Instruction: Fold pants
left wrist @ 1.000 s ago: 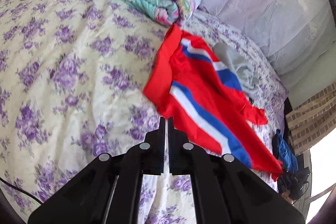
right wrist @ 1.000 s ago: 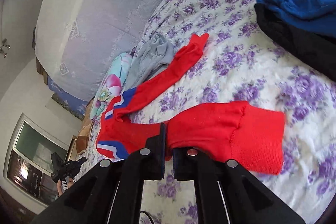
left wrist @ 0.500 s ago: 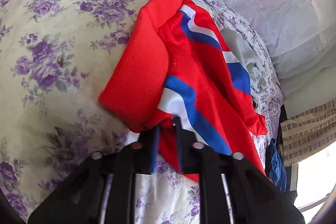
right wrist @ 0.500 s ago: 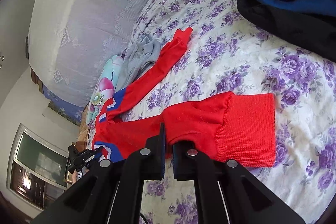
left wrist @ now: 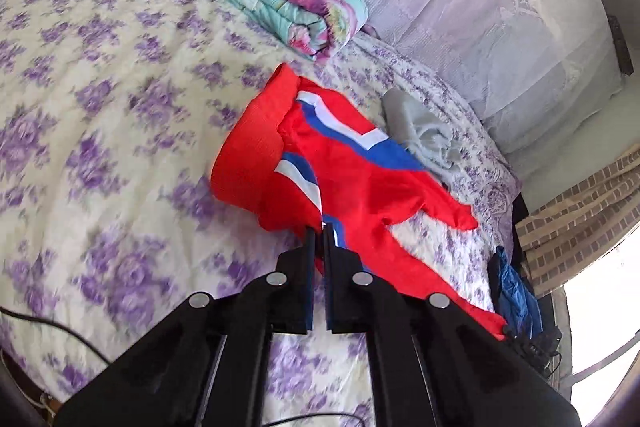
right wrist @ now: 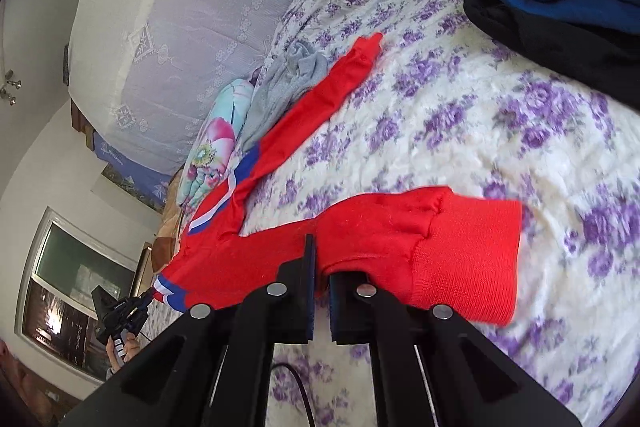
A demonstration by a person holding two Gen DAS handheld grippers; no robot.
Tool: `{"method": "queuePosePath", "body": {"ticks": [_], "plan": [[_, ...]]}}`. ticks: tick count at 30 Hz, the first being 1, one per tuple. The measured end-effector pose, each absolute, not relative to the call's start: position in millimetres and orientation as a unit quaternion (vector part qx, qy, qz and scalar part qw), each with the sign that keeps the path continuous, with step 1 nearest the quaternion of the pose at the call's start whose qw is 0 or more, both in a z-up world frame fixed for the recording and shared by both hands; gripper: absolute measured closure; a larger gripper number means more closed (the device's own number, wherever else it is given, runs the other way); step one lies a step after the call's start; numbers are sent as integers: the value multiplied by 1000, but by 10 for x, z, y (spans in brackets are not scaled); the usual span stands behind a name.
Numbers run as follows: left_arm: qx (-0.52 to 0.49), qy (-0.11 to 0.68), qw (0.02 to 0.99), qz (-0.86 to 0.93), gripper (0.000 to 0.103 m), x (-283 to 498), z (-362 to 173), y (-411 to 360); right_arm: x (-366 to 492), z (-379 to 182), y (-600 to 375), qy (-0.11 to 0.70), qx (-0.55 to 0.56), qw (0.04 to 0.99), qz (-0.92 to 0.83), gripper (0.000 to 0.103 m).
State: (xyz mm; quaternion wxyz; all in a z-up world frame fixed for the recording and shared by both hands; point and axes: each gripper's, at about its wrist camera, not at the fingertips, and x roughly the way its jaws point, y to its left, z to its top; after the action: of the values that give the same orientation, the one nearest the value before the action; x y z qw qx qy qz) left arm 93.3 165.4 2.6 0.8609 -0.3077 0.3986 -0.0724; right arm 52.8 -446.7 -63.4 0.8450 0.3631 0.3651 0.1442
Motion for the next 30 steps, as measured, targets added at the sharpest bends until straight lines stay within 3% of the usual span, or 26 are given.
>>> {"method": "queuePosePath", "body": {"ticks": [4, 6, 9, 10, 11, 13, 14, 18, 22, 24, 27, 30], "plan": [[-349, 438, 827, -49, 100, 742, -548, 1797, 401, -970, -4487, 397, 379, 825, 132, 98], [-370, 436, 819, -44, 93, 704, -698, 1862, 385, -1107, -4501, 408, 388, 816, 128, 98], [-368, 424, 827, -35, 74, 655, -633, 1920, 398, -1193, -4496, 425, 382, 810, 131, 97], [-364, 420, 831, -30, 58, 627, -589, 1942, 401, -1192, -4484, 431, 376, 810, 131, 97], [-358, 410, 839, -18, 43, 580, -524, 1980, 389, -1169, -4479, 435, 371, 810, 131, 92], [-337, 382, 860, 24, 33, 471, -355, 2063, 318, -1046, -4499, 432, 359, 818, 121, 81], [-323, 371, 870, 36, 33, 434, -276, 2074, 262, -963, -4525, 425, 350, 827, 114, 76], [-293, 351, 889, 13, 33, 508, -57, 2015, 112, -658, -4570, 390, 313, 862, 81, 76], [-236, 367, 899, -47, 33, 901, 31, 1587, 225, -478, -4328, 381, 215, 897, 65, 71], [-180, 387, 902, -61, 31, 1103, -34, 1316, 259, -557, -4433, 402, 222, 886, 61, 67], [-136, 447, 884, -26, 29, 1427, -426, 1174, 226, -847, -4637, 448, 254, 856, 39, 68], [-120, 443, 888, -23, 29, 1487, -487, 1158, 117, -977, -4838, 453, 274, 848, 20, 85]]}}
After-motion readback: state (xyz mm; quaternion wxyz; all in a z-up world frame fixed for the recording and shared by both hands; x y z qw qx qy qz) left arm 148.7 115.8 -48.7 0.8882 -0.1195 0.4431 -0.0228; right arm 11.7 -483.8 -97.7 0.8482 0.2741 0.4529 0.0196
